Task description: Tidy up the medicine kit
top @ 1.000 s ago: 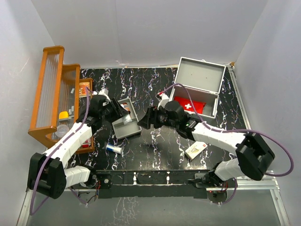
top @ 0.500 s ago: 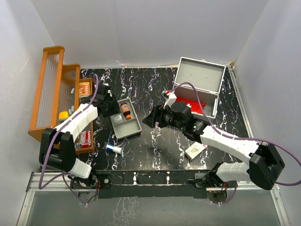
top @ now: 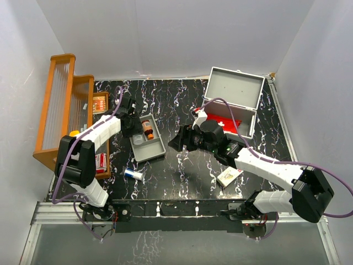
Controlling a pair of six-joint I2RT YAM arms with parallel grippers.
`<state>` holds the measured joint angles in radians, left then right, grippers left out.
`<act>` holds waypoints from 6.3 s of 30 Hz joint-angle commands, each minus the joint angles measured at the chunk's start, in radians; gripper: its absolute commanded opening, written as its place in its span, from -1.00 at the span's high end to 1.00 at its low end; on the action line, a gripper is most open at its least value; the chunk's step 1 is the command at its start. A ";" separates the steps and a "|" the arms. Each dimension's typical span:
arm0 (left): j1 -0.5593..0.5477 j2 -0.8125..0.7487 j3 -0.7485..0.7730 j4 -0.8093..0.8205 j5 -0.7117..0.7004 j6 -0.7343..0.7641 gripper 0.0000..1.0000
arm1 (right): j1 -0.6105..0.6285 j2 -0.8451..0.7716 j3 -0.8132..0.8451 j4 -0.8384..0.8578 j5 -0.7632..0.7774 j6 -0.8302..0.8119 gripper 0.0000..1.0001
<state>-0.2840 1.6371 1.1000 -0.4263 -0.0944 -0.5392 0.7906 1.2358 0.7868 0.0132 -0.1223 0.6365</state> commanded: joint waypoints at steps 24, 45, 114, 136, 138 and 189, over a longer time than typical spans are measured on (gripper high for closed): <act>0.003 0.036 0.056 0.039 -0.069 -0.003 0.26 | -0.004 -0.001 -0.027 0.036 0.020 0.021 -0.32; 0.002 -0.006 0.106 -0.039 -0.075 0.038 -0.24 | -0.004 0.067 0.014 0.015 -0.008 0.026 -0.30; 0.003 -0.811 0.117 0.034 -0.231 0.074 -0.81 | 0.415 0.933 0.934 -0.571 0.065 -0.649 0.38; 0.003 -0.762 0.291 -0.087 -0.190 0.100 -0.82 | 0.269 0.929 1.249 -1.006 -0.065 -1.060 0.49; 0.002 -0.758 0.291 -0.096 -0.190 0.097 -0.82 | 0.252 0.948 1.282 -1.021 -0.059 -1.069 0.48; 0.002 -0.806 0.113 -0.073 -0.122 0.066 -0.83 | 0.147 0.470 0.588 -0.390 0.246 -0.214 -0.01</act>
<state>-0.2840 0.8501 1.2594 -0.5018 -0.2695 -0.4900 0.9321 1.8729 1.5509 -0.6125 0.0887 0.1856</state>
